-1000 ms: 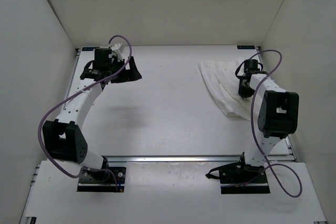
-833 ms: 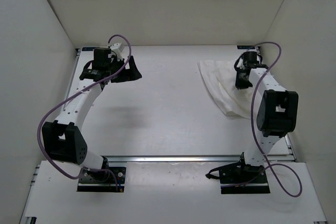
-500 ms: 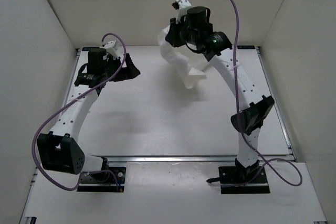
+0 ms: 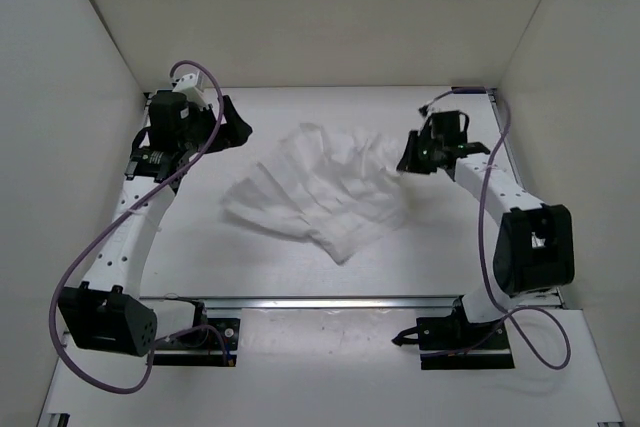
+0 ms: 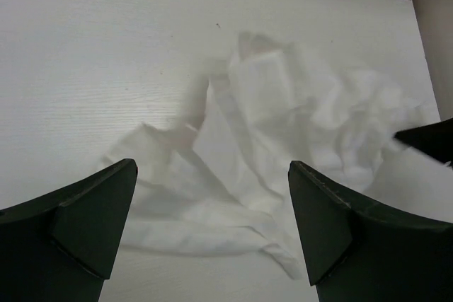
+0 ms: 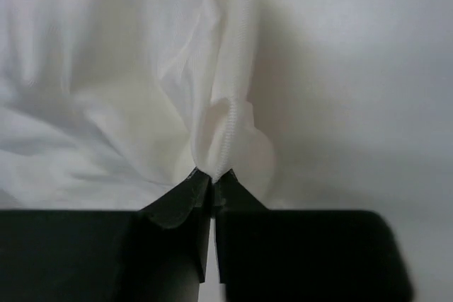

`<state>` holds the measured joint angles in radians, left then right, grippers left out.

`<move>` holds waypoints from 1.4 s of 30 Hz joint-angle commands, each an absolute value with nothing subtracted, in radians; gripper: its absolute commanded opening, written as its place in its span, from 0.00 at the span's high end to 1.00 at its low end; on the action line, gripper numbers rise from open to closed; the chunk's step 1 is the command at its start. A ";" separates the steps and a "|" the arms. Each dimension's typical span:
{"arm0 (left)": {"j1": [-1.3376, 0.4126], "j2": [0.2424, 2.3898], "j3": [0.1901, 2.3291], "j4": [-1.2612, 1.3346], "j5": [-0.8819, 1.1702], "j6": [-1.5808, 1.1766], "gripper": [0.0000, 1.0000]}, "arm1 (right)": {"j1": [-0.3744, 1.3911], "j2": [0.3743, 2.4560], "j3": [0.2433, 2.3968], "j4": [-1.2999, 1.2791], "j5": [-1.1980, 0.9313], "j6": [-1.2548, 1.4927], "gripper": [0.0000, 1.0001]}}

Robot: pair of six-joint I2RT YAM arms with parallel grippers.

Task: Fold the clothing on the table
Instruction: Move the skirt to the center of the board

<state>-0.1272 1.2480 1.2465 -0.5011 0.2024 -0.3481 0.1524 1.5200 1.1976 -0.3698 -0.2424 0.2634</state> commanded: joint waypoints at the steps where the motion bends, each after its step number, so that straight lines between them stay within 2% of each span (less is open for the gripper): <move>1: -0.143 1.206 1.276 -0.496 0.207 -0.337 0.01 | 0.170 1.560 1.094 -0.265 -0.310 0.303 0.86; 3: -0.150 1.204 1.263 -0.485 0.273 -0.327 0.01 | 0.166 1.591 1.095 -0.293 -0.325 0.305 0.77; 5: -0.170 1.201 1.236 -0.482 0.299 -0.319 0.02 | 0.189 1.577 1.112 -0.331 -0.287 0.281 0.41; 6: -0.188 1.201 1.217 -0.479 0.314 -0.318 0.01 | 0.196 1.550 1.114 -0.347 -0.244 0.273 0.13; 7: -0.214 1.197 1.178 -0.479 0.311 -0.321 0.01 | 0.202 1.537 1.111 -0.344 -0.224 0.262 0.01; 13: -0.435 1.132 0.886 -0.322 0.345 -0.490 0.01 | 0.103 1.287 0.945 -0.275 -0.305 0.158 0.01; 19: -0.596 1.132 0.743 -0.172 0.422 -0.617 0.01 | -0.049 1.212 0.792 -0.376 -0.269 0.074 0.02; 22: -0.644 1.158 0.713 -0.103 0.434 -0.675 0.02 | -0.098 1.216 0.732 -0.380 -0.336 0.058 0.11; 31: -0.689 1.196 0.535 0.109 0.407 -0.870 0.03 | 0.123 1.172 0.649 -0.347 -0.315 0.009 0.11; 34: -0.675 1.206 0.523 0.115 0.420 -0.868 0.03 | 0.129 1.175 0.618 -0.341 -0.240 0.012 0.16; 36: -0.669 1.206 0.522 0.117 0.425 -0.862 0.03 | 0.132 1.193 0.617 -0.354 -0.210 -0.024 0.26; 42: -0.653 1.200 0.540 0.092 0.451 -0.839 0.02 | 0.095 1.296 0.678 -0.342 -0.144 -0.040 0.31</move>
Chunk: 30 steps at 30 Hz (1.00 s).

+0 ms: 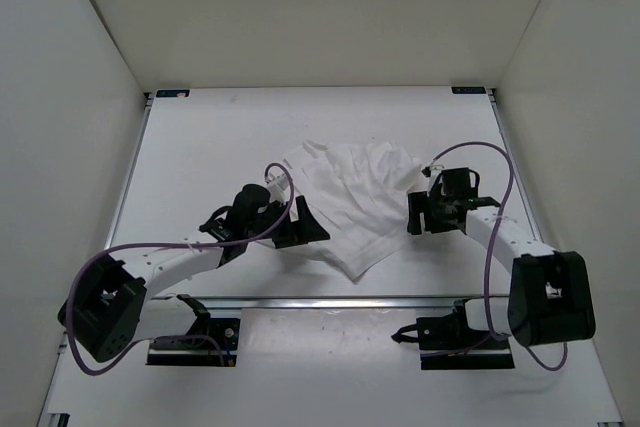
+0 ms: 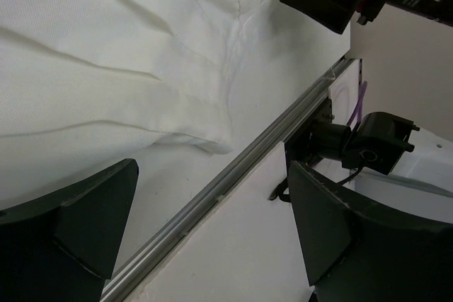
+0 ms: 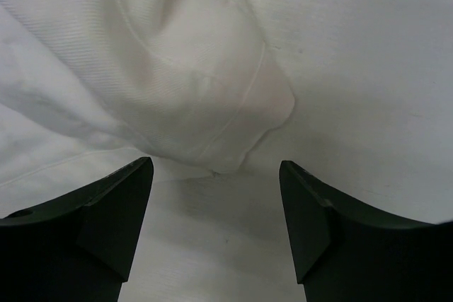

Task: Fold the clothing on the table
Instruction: Move the skirt to the center of the board, then flatten the skirt out

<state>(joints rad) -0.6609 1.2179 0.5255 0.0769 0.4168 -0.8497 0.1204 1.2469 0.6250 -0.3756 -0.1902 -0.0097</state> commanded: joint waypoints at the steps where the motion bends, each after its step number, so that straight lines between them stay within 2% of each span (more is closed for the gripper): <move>1: -0.655 1.201 0.543 0.089 0.457 -0.835 0.03 | 0.078 1.314 0.693 -0.336 -0.152 -0.038 0.32; 11: -0.641 1.235 0.581 0.068 0.537 -0.796 0.04 | 0.113 1.457 0.770 -0.255 -0.189 -0.123 0.46; 16: -0.630 1.233 0.577 0.043 0.551 -0.785 0.03 | 0.094 1.517 0.825 -0.278 -0.216 -0.124 0.70; 17: -0.627 1.229 0.581 0.046 0.552 -0.787 0.02 | 0.084 1.538 0.850 -0.291 -0.241 -0.118 0.79; 20: -0.620 1.229 0.578 0.048 0.552 -0.792 0.02 | 0.109 1.587 0.882 -0.316 -0.276 -0.095 0.96; 23: -0.620 1.233 0.588 0.034 0.548 -0.782 0.01 | 0.181 1.650 0.942 -0.354 -0.264 -0.071 1.00; 30: -0.611 1.227 0.624 -0.070 0.496 -0.755 0.01 | 0.383 1.735 1.058 -0.364 -0.327 0.090 1.00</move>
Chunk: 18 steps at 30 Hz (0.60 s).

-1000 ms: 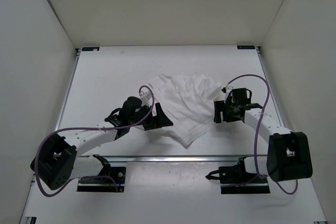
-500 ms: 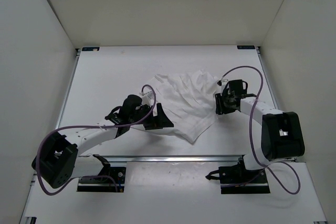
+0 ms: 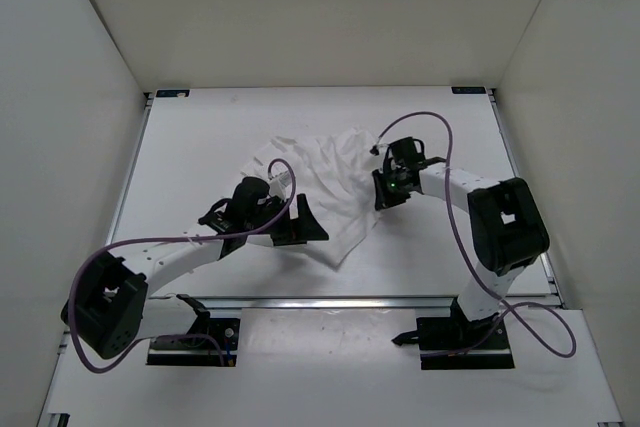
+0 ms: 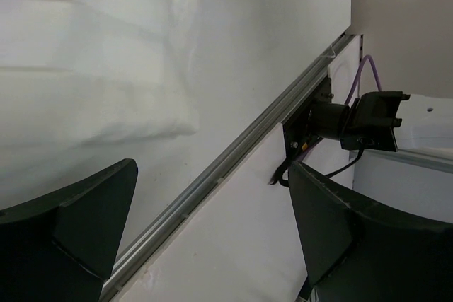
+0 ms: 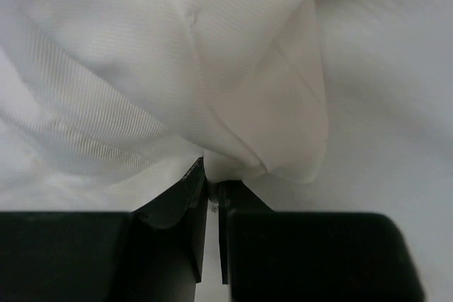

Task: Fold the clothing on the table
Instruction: Flatten the skirt out

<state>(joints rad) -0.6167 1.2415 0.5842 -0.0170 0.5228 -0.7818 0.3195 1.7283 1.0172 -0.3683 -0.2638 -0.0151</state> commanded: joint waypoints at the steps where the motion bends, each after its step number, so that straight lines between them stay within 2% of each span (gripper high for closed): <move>1: -0.607 1.217 0.621 -0.092 0.476 -0.753 0.01 | 0.390 1.739 1.075 -0.361 -0.343 0.132 0.99; 4: -0.578 1.149 0.591 -0.127 0.407 -0.773 0.01 | 0.434 1.749 1.115 -0.339 -0.455 0.216 0.97; 5: -0.574 1.132 0.580 -0.147 0.369 -0.779 0.02 | 0.455 1.747 1.117 -0.342 -0.466 0.230 0.89; 6: -0.569 1.097 0.577 -0.188 0.348 -0.790 0.01 | 0.475 1.744 1.126 -0.344 -0.462 0.245 0.77; 10: -0.535 0.961 0.552 -0.336 0.155 -0.834 0.01 | 0.441 1.701 1.121 -0.345 -0.457 0.245 0.52; 12: -0.528 0.913 0.534 -0.397 0.086 -0.856 0.01 | 0.393 1.678 1.114 -0.354 -0.489 0.245 0.48; 14: -0.523 0.882 0.531 -0.435 0.031 -0.883 0.02 | 0.361 1.643 1.106 -0.357 -0.495 0.230 0.39; 17: -0.537 0.890 0.502 -0.416 0.014 -0.940 0.02 | 0.319 1.586 1.082 -0.362 -0.434 0.163 0.08; 18: -0.543 0.891 0.489 -0.410 0.023 -0.951 0.02 | 0.318 1.577 1.078 -0.371 -0.419 0.144 0.04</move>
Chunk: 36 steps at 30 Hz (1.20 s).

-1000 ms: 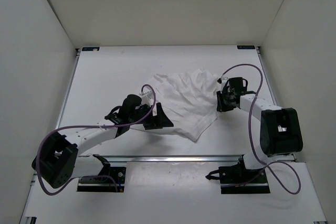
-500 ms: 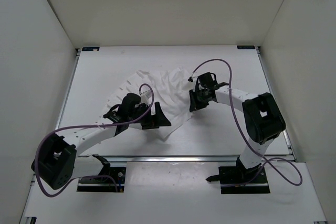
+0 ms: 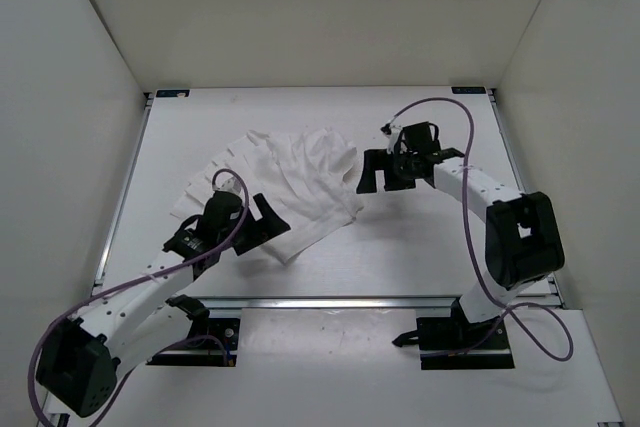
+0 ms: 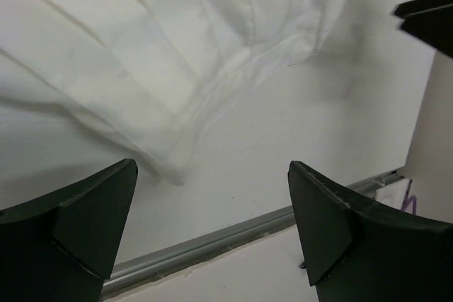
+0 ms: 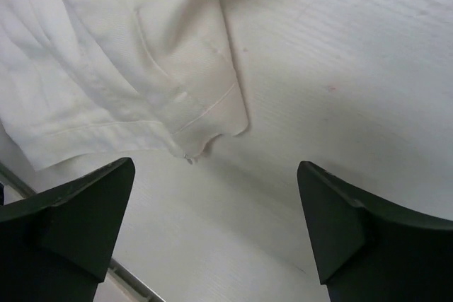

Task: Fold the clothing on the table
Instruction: Flatten the skirt out

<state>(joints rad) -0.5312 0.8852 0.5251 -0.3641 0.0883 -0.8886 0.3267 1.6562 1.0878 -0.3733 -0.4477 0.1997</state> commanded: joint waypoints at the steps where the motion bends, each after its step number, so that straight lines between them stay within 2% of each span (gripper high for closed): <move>1: -0.546 0.913 0.485 -0.391 0.028 -0.966 0.02 | 0.292 1.575 1.074 -0.359 -0.419 0.126 0.01; 5: -0.578 0.982 0.450 -0.321 0.052 -1.014 0.03 | 0.238 1.614 1.049 -0.324 -0.494 0.034 0.05; 8: -0.557 0.960 0.376 -0.240 0.058 -1.060 0.18 | 0.236 1.660 1.043 -0.314 -0.526 -0.026 0.06; 10: -0.558 0.943 0.357 -0.221 0.031 -1.092 0.23 | 0.238 1.678 1.049 -0.308 -0.563 -0.046 0.07; 14: -0.574 0.994 0.342 -0.178 0.025 -1.123 0.21 | 0.255 1.712 1.043 -0.255 -0.672 -0.055 0.10; 19: -0.586 1.066 0.354 -0.132 0.034 -1.135 0.18 | 0.276 1.772 1.080 -0.196 -0.666 -0.040 0.11; 20: -0.583 1.069 0.354 -0.124 0.031 -1.138 0.18 | 0.278 1.796 1.088 -0.195 -0.670 -0.051 0.16; 28: -0.568 1.051 0.305 -0.086 0.002 -1.184 0.24 | 0.291 1.887 1.157 -0.195 -0.678 -0.054 0.27; 29: -0.568 1.054 0.305 -0.072 0.002 -1.178 0.25 | 0.293 1.885 1.151 -0.192 -0.692 -0.052 0.32; 32: -0.569 1.069 0.302 -0.042 0.014 -1.187 0.26 | 0.298 1.893 1.138 -0.193 -0.706 -0.038 0.36; 34: -0.569 1.089 0.305 -0.042 0.020 -1.186 0.25 | 0.304 1.902 1.137 -0.195 -0.706 -0.032 0.45; 36: -0.571 1.095 0.296 -0.022 0.031 -1.187 0.25 | 0.311 1.899 1.128 -0.199 -0.706 -0.031 0.47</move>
<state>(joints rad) -0.5713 1.0855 0.3141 -0.0566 0.0299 -1.1759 0.2935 1.8969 1.1286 -0.2195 -0.6857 -0.0261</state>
